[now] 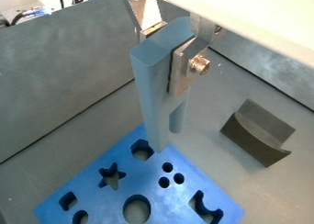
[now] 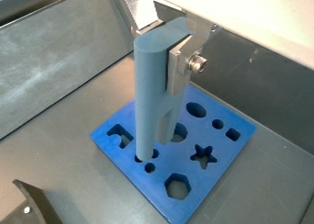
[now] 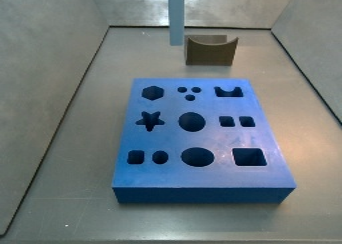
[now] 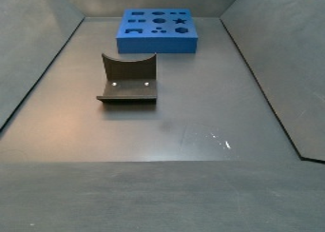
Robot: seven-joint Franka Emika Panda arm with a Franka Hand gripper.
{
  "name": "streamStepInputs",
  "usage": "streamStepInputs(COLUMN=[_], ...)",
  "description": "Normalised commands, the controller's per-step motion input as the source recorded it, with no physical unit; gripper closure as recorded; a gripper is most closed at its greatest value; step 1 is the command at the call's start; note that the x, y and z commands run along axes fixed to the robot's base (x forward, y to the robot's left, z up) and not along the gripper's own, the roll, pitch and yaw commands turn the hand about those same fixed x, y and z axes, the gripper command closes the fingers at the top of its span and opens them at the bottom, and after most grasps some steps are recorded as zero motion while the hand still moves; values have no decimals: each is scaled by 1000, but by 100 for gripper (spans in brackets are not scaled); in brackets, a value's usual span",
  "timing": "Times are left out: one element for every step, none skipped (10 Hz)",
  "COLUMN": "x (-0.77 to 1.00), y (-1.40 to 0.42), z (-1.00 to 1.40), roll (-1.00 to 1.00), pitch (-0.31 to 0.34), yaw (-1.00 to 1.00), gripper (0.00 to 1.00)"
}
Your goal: Insert the square-circle object.
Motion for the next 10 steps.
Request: streamStepInputs(x=[-411,0,0,0,0,0,0,6,14,14], y=[-134,0,-40,-66,-163,-371,-594,-677,-711,-703], z=[-206,-334,-320,-286,-246,-163,-71,-37,-34,-46], roll=[0,0,0,-17,-49,-64,-33,-6,0,0], pitch=[0,0,0,0,-30,-41,0,0,0,0], yaw=[-189,-1000,-1000,-1000,-943,-754,-591,-549,-531,-546], gripper=[100,100,100,100,100,100,100,100,100,100])
